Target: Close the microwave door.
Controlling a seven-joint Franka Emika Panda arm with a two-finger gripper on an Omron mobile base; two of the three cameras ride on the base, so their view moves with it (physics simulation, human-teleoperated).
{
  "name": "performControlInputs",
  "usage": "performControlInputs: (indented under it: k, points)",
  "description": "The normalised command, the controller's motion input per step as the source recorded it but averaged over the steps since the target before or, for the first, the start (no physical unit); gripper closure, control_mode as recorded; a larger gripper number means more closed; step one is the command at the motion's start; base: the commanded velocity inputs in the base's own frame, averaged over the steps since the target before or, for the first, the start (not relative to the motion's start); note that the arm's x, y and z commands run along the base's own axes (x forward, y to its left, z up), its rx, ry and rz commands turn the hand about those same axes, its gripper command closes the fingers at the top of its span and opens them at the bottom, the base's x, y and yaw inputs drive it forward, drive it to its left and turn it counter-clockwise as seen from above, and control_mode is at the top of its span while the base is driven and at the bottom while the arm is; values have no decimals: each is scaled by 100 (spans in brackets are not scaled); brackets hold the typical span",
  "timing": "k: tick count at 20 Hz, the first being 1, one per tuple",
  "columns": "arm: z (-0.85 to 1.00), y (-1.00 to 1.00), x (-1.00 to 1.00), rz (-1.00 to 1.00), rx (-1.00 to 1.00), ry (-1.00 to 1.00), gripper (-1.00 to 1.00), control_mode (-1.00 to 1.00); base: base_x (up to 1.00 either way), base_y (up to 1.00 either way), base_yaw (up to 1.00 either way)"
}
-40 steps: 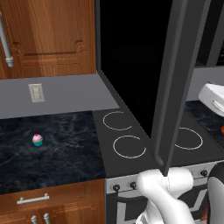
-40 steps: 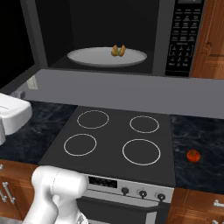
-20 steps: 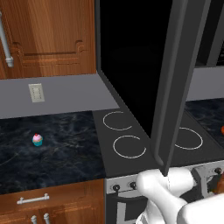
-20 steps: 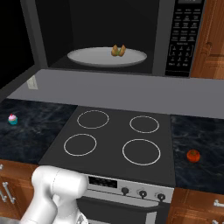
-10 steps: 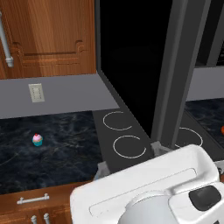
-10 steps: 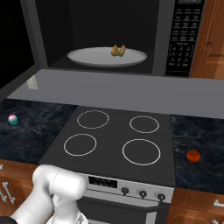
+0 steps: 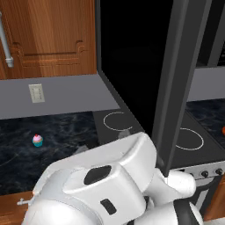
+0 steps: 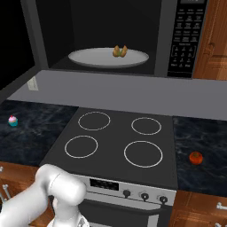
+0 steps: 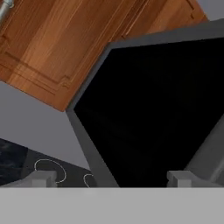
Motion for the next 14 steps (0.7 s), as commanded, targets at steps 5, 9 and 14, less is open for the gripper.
performControlInputs:
  k: [5, 9, 14]
  points:
    - [0, -16, 69, -32, -16, 0, -100, -100, 0, 0, 0]
    - [-4, -38, 93, -26, -12, 1, -100, -100, 0, 0, 0]
    - [1, -65, 70, -14, -7, 1, -100, -100, 0, 0, 0]
